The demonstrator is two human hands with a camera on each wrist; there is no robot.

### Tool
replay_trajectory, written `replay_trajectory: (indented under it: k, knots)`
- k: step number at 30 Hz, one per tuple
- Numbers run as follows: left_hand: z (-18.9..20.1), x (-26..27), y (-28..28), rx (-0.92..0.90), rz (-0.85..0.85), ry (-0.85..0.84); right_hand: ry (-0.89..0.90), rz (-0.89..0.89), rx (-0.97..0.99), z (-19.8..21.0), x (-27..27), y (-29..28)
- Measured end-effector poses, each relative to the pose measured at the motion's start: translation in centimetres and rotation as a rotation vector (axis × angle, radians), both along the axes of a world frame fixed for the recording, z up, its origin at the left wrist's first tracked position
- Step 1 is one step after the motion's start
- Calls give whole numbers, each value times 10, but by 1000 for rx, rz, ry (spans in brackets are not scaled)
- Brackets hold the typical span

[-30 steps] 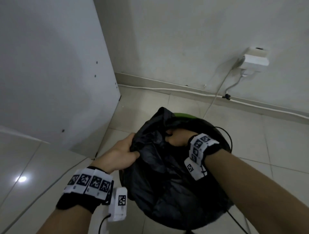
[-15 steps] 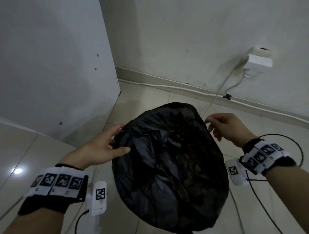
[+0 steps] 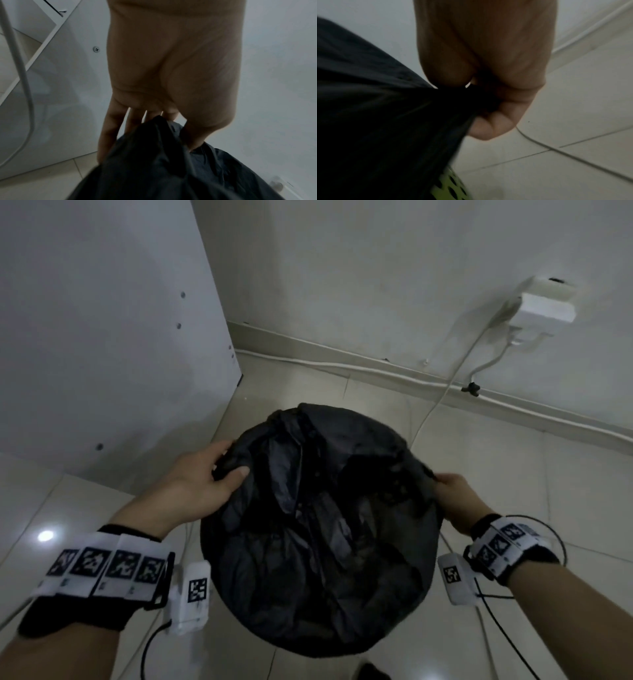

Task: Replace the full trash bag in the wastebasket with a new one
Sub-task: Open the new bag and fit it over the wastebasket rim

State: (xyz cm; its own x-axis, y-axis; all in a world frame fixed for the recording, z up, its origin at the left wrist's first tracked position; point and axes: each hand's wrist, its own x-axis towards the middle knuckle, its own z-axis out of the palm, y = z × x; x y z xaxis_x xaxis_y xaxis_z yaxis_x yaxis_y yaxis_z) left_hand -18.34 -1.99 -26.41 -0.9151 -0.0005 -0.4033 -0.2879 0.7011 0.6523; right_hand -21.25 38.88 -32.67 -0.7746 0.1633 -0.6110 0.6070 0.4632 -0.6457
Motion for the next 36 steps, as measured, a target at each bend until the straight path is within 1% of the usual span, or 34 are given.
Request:
replay_trajectory:
  k: [1, 2, 3, 5, 6, 7, 8, 10, 11, 12, 13, 14, 15, 17, 18, 19, 20, 21, 23, 24, 26, 28, 29, 31, 32, 33, 34, 36]
  knots:
    - [-2, 0, -1, -5, -16, -43, -86, 71, 45, -6, 6, 4]
    - [-2, 0, -1, -18, -29, -65, -118, 100, 31, -6, 12, 6]
    - [-2, 0, -2, -34, -33, -78, -113, 65, -70, -4, 15, 9]
    - [-3, -2, -2, -41, -26, -81, -48, -86, -380, 8, 19, 12]
    - [-3, -3, 0, -30, -21, -69, -13, -107, -485, 14, 21, 10]
    - [-3, -5, 2, -26, -15, -56, 16, -74, -493, 16, 24, 5]
    - [-3, -7, 4, -27, -4, -33, 35, -9, -431, 17, 29, -3]
    - [-3, -10, 6, 27, 64, -5, 21, 117, -205, 6, 37, -15]
    - [-2, -11, 8, 93, 113, -17, -20, 110, -143, -1, 40, -17]
    - [-1, -12, 9, 166, 150, -26, -56, 66, -117, -6, 41, -15]
    - [1, -12, 10, 196, 152, -39, -60, 24, -76, -9, 39, -10]
    - [3, -12, 10, 184, 118, -41, -31, -8, -2, -10, 35, -1]
    - [5, -11, 8, 125, 58, -63, 4, -24, 115, -3, 30, 8]
    - [8, -7, 8, -9, -63, -132, 170, -68, 329, 27, 17, 24]
    - [7, -6, 9, -30, -96, -150, 291, -82, 374, 54, 12, 26]
    - [4, -6, 10, -31, -108, -145, 427, -70, 374, 82, 8, 22]
    - [3, -6, 12, -29, -103, -137, 565, -9, 322, 113, 8, 11]
    - [3, -7, 15, -28, -93, -132, 662, 97, 243, 144, 9, -8]
    - [4, -9, 21, -16, -103, -123, 716, 372, 127, 178, 14, -58]
    - [5, -9, 24, -15, -111, -110, 674, 540, 139, 180, 15, -85]
    - [9, -9, 27, -14, -136, -60, 447, 895, 260, 162, 10, -134]
    - [15, -7, 32, -1, -188, 12, 127, 1223, 441, 108, -3, -163]
    - [18, -5, 34, 7, -218, 41, -15, 1332, 534, 82, -9, -172]
    - [28, 0, 38, 18, -279, 100, -274, 1417, 640, 32, -13, -179]
    - [32, 3, 39, 21, -297, 128, -385, 1419, 652, 12, -12, -178]
    - [35, 6, 40, 21, -312, 149, -443, 1401, 666, -2, -6, -175]
    - [38, 9, 41, 22, -322, 160, -436, 1376, 670, -16, 0, -170]
    - [42, 15, 43, 29, -339, 171, -356, 1305, 682, -33, 12, -159]
